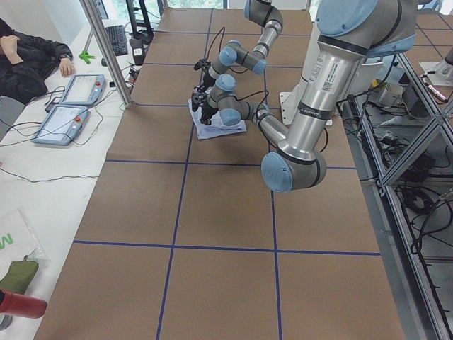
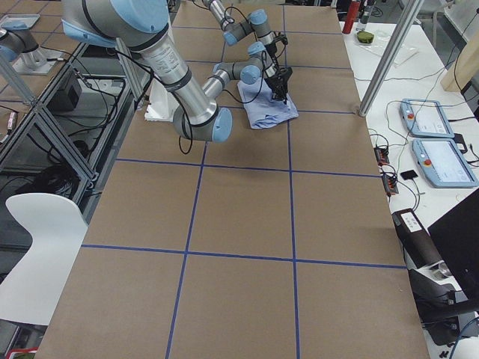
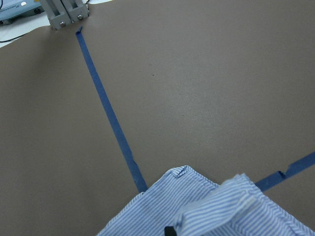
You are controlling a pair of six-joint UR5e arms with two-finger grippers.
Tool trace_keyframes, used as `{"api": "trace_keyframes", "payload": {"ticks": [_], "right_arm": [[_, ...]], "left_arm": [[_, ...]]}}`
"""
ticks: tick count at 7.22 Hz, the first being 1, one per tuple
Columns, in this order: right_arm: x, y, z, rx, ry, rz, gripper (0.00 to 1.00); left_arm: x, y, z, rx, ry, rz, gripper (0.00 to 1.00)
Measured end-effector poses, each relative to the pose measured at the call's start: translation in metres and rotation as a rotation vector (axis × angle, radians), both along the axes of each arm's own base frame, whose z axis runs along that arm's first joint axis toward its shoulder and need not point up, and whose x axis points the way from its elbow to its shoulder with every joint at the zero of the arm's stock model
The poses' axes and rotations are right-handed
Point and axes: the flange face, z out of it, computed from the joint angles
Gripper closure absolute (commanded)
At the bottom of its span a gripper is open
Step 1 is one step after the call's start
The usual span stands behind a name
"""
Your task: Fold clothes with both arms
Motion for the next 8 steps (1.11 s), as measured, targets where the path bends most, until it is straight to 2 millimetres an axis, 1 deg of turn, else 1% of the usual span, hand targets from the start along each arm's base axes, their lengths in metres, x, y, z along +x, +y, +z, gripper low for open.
{"api": "trace_keyframes", "payload": {"ticks": [1, 2, 3, 4, 5, 6, 7, 8], "right_arm": [[-0.002, 0.000, -0.001, 0.006, 0.005, -0.015, 0.00], [-0.005, -0.003, -0.005, 0.020, 0.018, -0.034, 0.00], [-0.006, -0.008, -0.013, 0.030, 0.027, -0.056, 0.00], [0.000, -0.021, -0.030, 0.028, 0.014, -0.078, 0.00], [0.009, -0.033, -0.046, 0.024, -0.001, -0.110, 0.00], [0.012, -0.035, -0.053, 0.030, -0.001, -0.154, 0.00], [0.001, -0.023, -0.052, 0.059, 0.026, -0.214, 0.00], [-0.016, -0.003, -0.046, 0.120, 0.086, -0.273, 0.01]], "left_arm": [[0.002, -0.002, 0.004, 0.001, -0.010, -0.004, 0.65], [0.002, -0.003, 0.005, 0.009, -0.018, -0.003, 0.01], [0.001, -0.003, 0.005, 0.037, -0.034, 0.013, 0.00], [-0.003, -0.004, 0.003, 0.085, -0.056, 0.040, 0.00], [-0.013, -0.009, 0.000, 0.140, -0.078, 0.072, 0.00], [-0.031, -0.019, -0.003, 0.203, -0.100, 0.123, 0.00], [-0.058, -0.032, 0.000, 0.258, -0.122, 0.182, 0.00], [-0.082, -0.044, 0.006, 0.297, -0.142, 0.220, 0.00]]}}
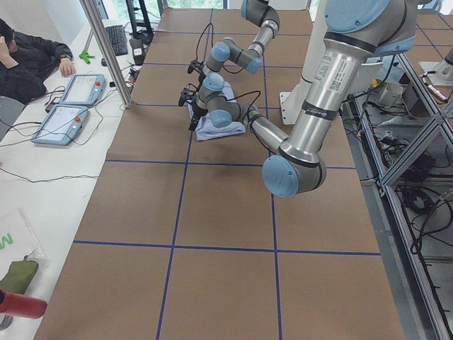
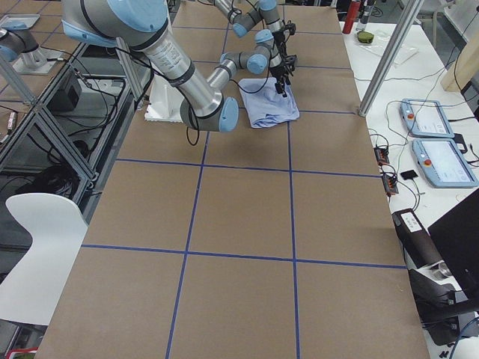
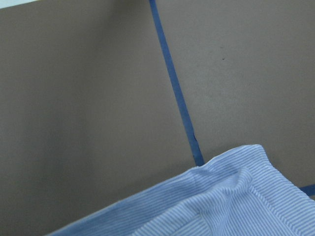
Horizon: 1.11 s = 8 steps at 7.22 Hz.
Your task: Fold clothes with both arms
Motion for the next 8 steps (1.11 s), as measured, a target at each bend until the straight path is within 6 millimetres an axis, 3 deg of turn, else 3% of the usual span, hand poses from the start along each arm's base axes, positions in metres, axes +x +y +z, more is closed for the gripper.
{"api": "trace_keyframes", "payload": {"ticks": [2, 4, 5, 7, 8], "right_arm": [[-0.026, 0.017, 0.027, 0.150, 0.153, -0.067, 0.07], [-0.044, 0.005, 0.054, 0.207, 0.185, -0.062, 0.11], [-0.046, -0.007, 0.057, 0.228, 0.166, -0.037, 0.11], [-0.032, -0.039, 0.032, 0.249, 0.107, 0.017, 0.01], [-0.018, -0.053, 0.017, 0.245, 0.072, 0.033, 0.01]], "left_arm": [[-0.022, -0.011, 0.003, 0.028, -0.013, 0.017, 0.00], [-0.034, -0.012, 0.002, 0.029, -0.005, 0.021, 0.00], [-0.040, -0.010, 0.003, 0.028, -0.002, 0.022, 0.00], [-0.045, -0.007, 0.004, 0.028, 0.001, 0.021, 0.00], [-0.046, -0.007, 0.005, 0.027, 0.000, 0.021, 0.00]]}}
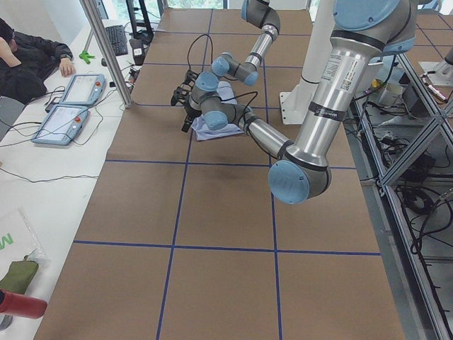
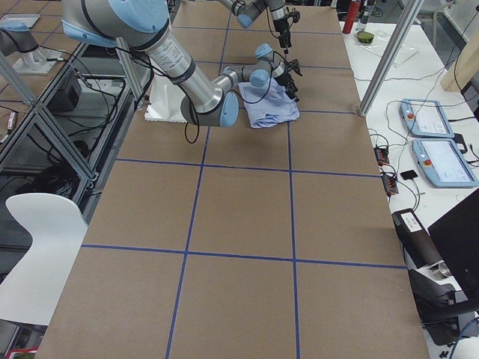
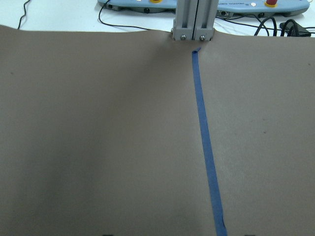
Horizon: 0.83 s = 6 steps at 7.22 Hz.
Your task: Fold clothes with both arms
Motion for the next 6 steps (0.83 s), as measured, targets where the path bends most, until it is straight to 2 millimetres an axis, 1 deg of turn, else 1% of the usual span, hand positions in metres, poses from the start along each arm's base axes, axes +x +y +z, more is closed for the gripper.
{"api": "trace_keyframes", "payload": {"ticks": [1, 2, 3, 4, 5, 6], "right_arm": [[0.020, -0.013, -0.013, -0.039, -0.045, -0.008, 0.01], [0.054, -0.028, -0.020, -0.127, -0.075, -0.041, 0.01], [0.108, -0.039, -0.017, -0.228, -0.088, -0.084, 0.00], [0.175, -0.036, -0.004, -0.270, -0.077, -0.129, 0.00], [0.253, -0.022, 0.024, -0.262, -0.032, -0.201, 0.00], [0.335, -0.007, 0.059, -0.246, 0.010, -0.287, 0.00]], "left_arm": [[-0.001, 0.001, 0.000, 0.000, 0.000, 0.000, 0.00], [-0.003, 0.004, 0.000, 0.001, 0.002, 0.003, 0.00], [-0.010, 0.012, 0.000, 0.005, 0.004, 0.014, 0.00], [-0.026, 0.022, 0.005, 0.020, -0.001, 0.033, 0.00], [-0.052, 0.028, 0.012, 0.049, -0.028, 0.050, 0.00], [-0.084, 0.027, 0.023, 0.094, -0.081, 0.072, 0.00]]}}
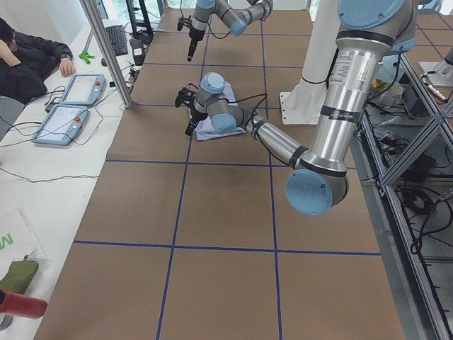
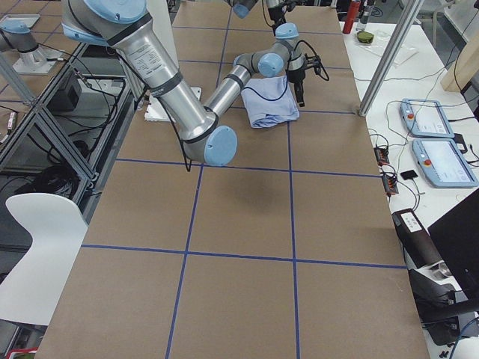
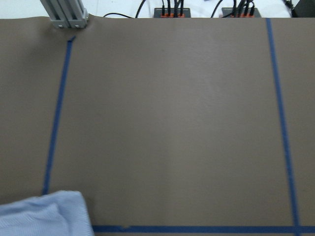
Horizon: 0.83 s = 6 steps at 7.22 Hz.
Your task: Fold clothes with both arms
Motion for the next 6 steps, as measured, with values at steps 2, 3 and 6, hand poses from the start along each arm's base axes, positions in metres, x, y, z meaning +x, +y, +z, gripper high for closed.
{"api": "trace_keyframes", "payload": {"ticks": [2, 3, 6], "right_arm": [[0.155, 0.016, 0.087, 0.055, 0.048, -0.180, 0.00], [0.228, 0.023, 0.139, 0.087, 0.067, -0.263, 0.00], [0.391, 0.095, 0.295, -0.002, 0.020, -0.274, 0.00]], "left_arm": [[-0.080, -0.010, 0.033, 0.108, -0.124, 0.061, 0.00], [-0.124, -0.012, 0.056, 0.154, -0.182, 0.091, 0.00], [-0.245, 0.003, 0.122, 0.169, -0.296, 0.128, 0.00]]}}
